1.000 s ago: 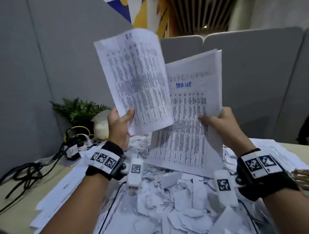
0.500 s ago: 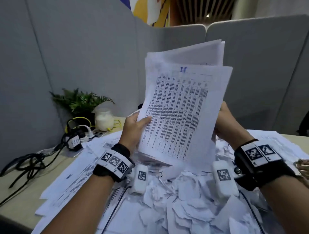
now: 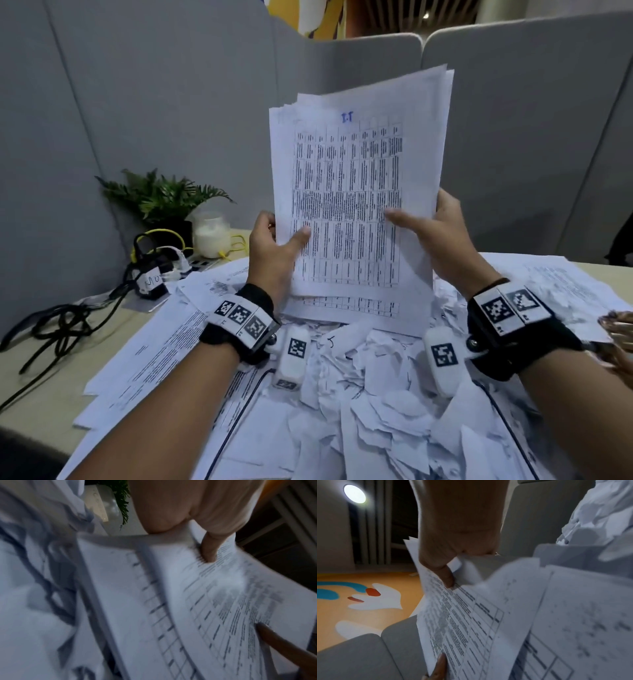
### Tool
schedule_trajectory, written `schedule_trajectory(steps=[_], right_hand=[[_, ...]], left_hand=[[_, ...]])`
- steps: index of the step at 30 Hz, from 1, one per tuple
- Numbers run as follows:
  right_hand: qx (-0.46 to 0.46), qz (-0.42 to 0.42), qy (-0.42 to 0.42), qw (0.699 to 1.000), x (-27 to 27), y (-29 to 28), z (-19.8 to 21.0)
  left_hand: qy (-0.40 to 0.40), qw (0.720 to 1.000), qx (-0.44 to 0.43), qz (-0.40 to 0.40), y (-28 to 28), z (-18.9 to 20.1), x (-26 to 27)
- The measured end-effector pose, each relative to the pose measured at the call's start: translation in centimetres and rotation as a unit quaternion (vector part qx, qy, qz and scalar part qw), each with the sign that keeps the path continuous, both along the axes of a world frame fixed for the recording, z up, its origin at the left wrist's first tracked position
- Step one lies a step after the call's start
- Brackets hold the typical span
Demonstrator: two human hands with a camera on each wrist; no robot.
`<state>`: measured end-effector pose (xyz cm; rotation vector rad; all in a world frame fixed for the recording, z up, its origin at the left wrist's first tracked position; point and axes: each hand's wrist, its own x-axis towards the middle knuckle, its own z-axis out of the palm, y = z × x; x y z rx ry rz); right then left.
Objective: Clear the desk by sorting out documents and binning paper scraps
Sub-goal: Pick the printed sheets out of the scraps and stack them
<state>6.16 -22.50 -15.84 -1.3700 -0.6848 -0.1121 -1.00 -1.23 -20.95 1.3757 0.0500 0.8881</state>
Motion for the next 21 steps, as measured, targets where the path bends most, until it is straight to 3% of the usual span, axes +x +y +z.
schedule_trajectory(steps=[3,10,14,21], right_hand=[[0.013,-0.009,-0.018,1.0,-0.3,-0.6,0.3],[-0.015,-0.004,-0.075,0.997,-0.8,-1.9,2.5],[-0.033,0.021,-0.059,0.998,-0.9,-2.3,2.8],[0.022,-0.021,-0.018,0.999,0.3,-2.0,2.2]], left_hand=[[-0.002,0.995,-0.04,-0.087,0.8,0.9,0.1],[0.079,0.954,0.046,-0.284,2.5,6.2,0.3],[0.055,0.966,0.101,-0.231,1.4,8.5,1.5],[0.069,0.945,0.15,-0.282,2.4,9.2,2.5]])
